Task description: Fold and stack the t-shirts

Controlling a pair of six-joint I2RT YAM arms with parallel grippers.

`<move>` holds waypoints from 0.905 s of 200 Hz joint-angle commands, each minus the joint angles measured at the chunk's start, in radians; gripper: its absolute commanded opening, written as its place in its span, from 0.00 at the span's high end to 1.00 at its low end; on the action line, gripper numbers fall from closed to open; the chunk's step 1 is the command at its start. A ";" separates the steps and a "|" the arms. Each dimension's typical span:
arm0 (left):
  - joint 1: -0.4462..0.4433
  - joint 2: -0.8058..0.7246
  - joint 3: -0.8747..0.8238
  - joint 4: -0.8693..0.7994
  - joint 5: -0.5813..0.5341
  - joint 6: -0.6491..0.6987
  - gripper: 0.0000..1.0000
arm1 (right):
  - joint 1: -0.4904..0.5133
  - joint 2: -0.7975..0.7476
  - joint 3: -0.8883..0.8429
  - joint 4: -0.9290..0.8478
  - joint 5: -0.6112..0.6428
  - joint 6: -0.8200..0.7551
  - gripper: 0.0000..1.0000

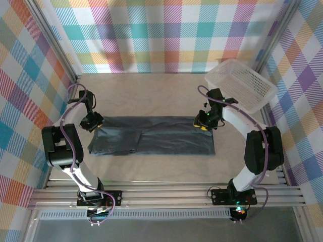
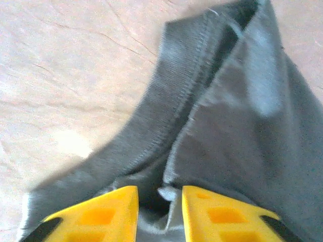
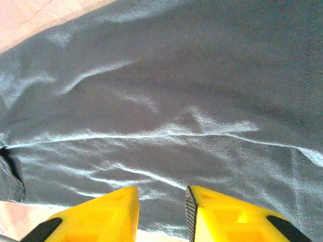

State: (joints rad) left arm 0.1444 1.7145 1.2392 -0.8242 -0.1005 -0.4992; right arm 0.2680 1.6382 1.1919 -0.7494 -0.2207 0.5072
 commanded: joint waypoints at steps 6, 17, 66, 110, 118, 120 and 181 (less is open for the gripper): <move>-0.051 -0.141 -0.009 -0.057 -0.137 -0.092 0.58 | -0.015 0.044 0.053 -0.028 0.031 -0.036 0.69; -0.074 -0.176 -0.039 -0.069 -0.094 -0.163 0.61 | -0.023 0.068 0.072 -0.034 0.040 -0.050 0.69; -0.300 -0.236 -0.240 0.043 0.091 -0.540 0.72 | -0.025 0.258 0.232 -0.109 0.162 -0.138 0.77; -0.350 -0.059 -0.214 0.099 0.123 -0.652 0.72 | -0.024 0.412 0.315 -0.194 0.217 -0.157 0.78; -0.350 -0.017 -0.189 0.097 0.110 -0.642 0.72 | -0.024 0.428 0.311 -0.212 0.221 -0.155 0.79; -0.350 -0.007 -0.182 0.097 0.107 -0.638 0.72 | -0.023 0.431 0.307 -0.219 0.225 -0.153 0.79; -0.357 0.428 0.301 0.053 0.136 -0.509 0.73 | 0.009 0.300 0.100 -0.245 0.232 -0.023 0.82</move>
State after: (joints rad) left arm -0.2020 1.9701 1.3594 -0.8101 0.0109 -1.0649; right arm 0.2512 1.9995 1.3861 -0.9108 0.0010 0.4034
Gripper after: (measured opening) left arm 0.275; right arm 0.187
